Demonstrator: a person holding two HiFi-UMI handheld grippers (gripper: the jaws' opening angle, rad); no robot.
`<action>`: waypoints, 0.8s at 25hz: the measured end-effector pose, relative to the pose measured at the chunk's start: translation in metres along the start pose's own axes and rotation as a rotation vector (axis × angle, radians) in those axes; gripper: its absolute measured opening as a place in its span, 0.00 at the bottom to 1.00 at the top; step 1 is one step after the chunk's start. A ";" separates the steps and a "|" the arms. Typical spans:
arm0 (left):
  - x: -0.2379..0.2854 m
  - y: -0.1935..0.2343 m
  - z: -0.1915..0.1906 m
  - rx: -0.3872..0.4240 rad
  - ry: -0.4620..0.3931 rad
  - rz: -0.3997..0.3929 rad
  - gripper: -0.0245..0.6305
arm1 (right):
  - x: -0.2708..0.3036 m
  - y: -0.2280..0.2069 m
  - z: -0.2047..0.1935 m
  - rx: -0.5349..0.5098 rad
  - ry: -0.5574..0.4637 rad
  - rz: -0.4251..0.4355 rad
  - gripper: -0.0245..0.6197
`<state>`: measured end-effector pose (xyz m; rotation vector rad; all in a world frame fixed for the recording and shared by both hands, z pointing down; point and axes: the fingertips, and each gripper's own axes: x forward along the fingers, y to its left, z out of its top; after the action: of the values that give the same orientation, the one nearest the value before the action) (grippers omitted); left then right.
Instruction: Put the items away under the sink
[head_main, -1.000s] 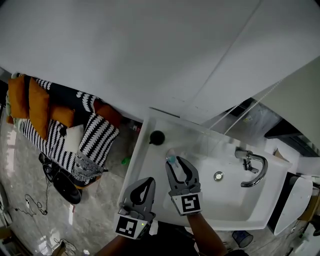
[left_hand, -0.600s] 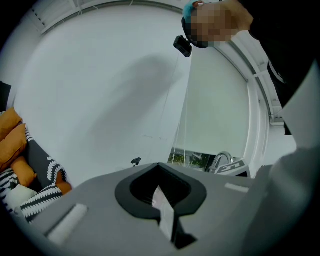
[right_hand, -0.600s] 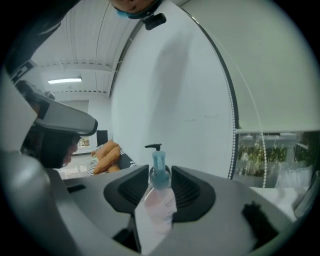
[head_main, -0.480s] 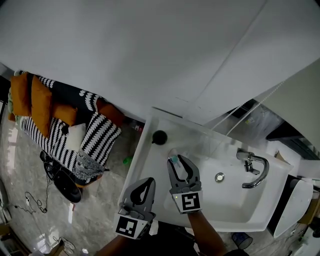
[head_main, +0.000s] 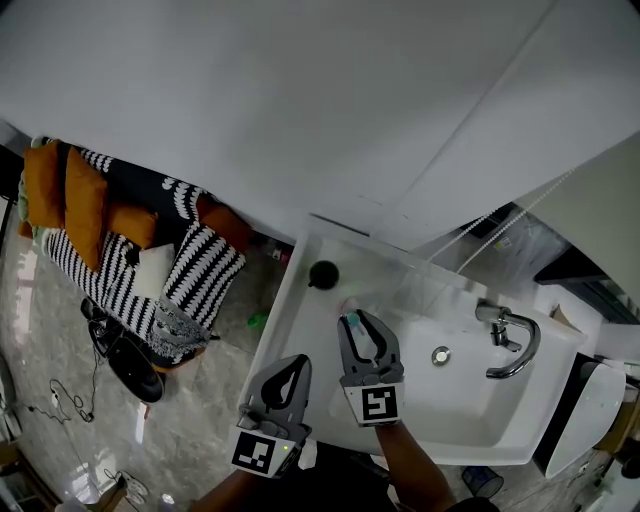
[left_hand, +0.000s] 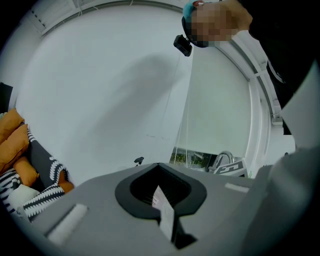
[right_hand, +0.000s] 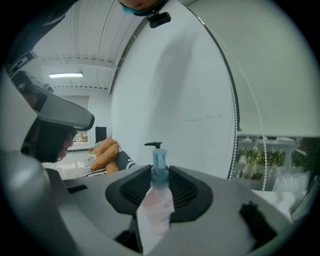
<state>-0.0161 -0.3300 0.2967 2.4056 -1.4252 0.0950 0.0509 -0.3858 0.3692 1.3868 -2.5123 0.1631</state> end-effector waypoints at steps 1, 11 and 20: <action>-0.001 0.001 -0.002 -0.002 0.004 0.004 0.05 | 0.000 0.000 0.000 0.006 0.001 -0.002 0.23; -0.010 0.006 0.003 0.002 0.000 0.020 0.05 | -0.006 0.000 0.003 0.025 -0.009 -0.005 0.23; -0.018 0.007 0.006 0.007 -0.029 0.007 0.05 | -0.013 0.006 0.009 0.005 -0.005 -0.029 0.15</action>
<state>-0.0315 -0.3194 0.2888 2.4168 -1.4487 0.0677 0.0506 -0.3737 0.3568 1.4263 -2.4957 0.1602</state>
